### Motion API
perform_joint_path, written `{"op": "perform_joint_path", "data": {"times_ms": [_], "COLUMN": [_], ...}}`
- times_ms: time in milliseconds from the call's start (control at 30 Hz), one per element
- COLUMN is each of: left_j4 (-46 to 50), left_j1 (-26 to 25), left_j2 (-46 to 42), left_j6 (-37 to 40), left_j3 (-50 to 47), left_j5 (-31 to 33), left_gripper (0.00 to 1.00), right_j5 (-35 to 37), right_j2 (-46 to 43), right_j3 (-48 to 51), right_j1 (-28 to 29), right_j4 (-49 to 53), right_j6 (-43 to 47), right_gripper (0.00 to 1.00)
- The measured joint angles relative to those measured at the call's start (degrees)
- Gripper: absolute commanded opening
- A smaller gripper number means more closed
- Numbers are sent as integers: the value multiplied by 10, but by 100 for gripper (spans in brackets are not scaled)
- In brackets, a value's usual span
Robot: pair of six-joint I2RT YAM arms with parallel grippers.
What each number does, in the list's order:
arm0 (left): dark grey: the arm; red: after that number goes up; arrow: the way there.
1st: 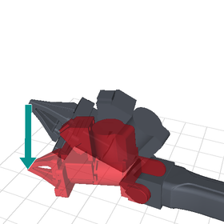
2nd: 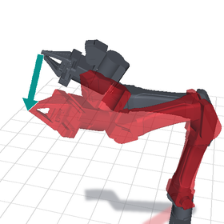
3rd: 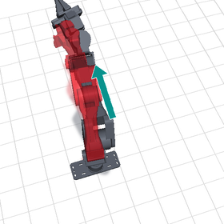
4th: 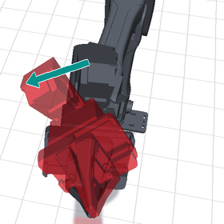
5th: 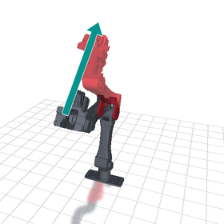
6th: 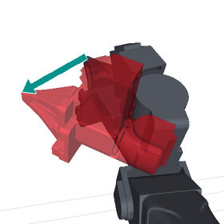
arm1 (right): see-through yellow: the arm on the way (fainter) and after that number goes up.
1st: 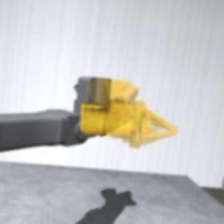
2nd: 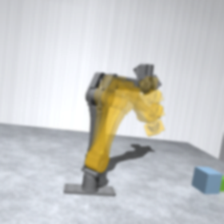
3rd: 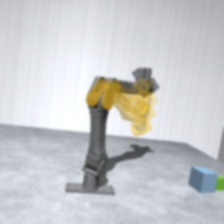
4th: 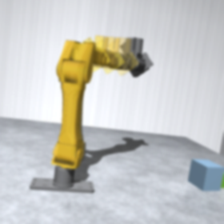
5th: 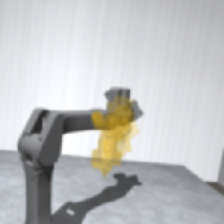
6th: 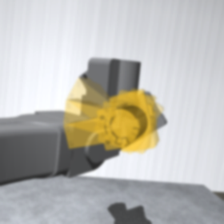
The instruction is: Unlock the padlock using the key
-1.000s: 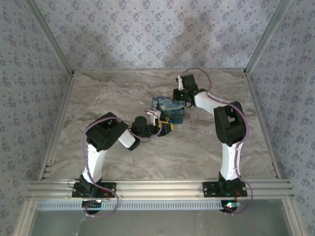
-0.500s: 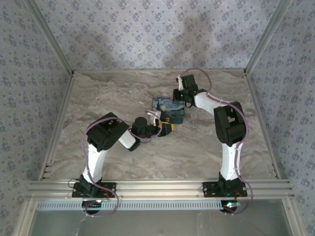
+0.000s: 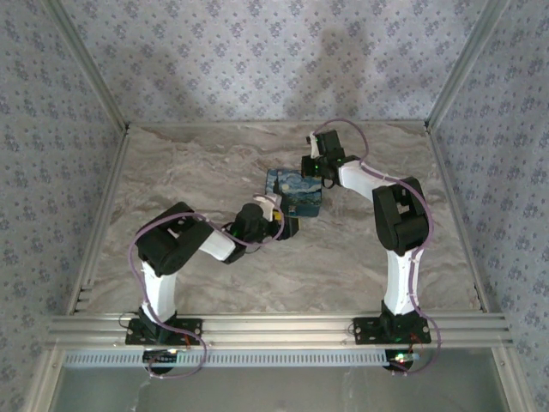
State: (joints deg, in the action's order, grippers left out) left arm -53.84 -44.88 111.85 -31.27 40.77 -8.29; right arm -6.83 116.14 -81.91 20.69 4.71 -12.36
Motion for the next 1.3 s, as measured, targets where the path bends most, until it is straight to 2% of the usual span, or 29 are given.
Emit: {"op": "perform_joint_path", "data": {"times_ms": [233, 433, 767, 967, 1300], "left_j4": [57, 51, 36, 25, 20], "left_j1": [-14, -14, -12, -9, -7], "left_j2": [17, 28, 35, 38, 38], "left_j6": [19, 28, 21, 5, -3], "left_j3": [51, 59, 62, 62, 60], "left_j5": [23, -10, -50, -57, -57], "left_gripper": [70, 63, 67, 67, 69], "right_j5": [7, 6, 14, 53, 161], "right_j2": [0, 0, -1, -26, -88], "right_j3": [0, -1, -12, -13, 11], "right_j1": [2, 7, 15, 7, -18], "right_j4": [-5, -6, 17, 57, 86], "right_j6": [0, 0, 5, 12, 12], "right_gripper": [0, 0, 0, 0, 0]}}
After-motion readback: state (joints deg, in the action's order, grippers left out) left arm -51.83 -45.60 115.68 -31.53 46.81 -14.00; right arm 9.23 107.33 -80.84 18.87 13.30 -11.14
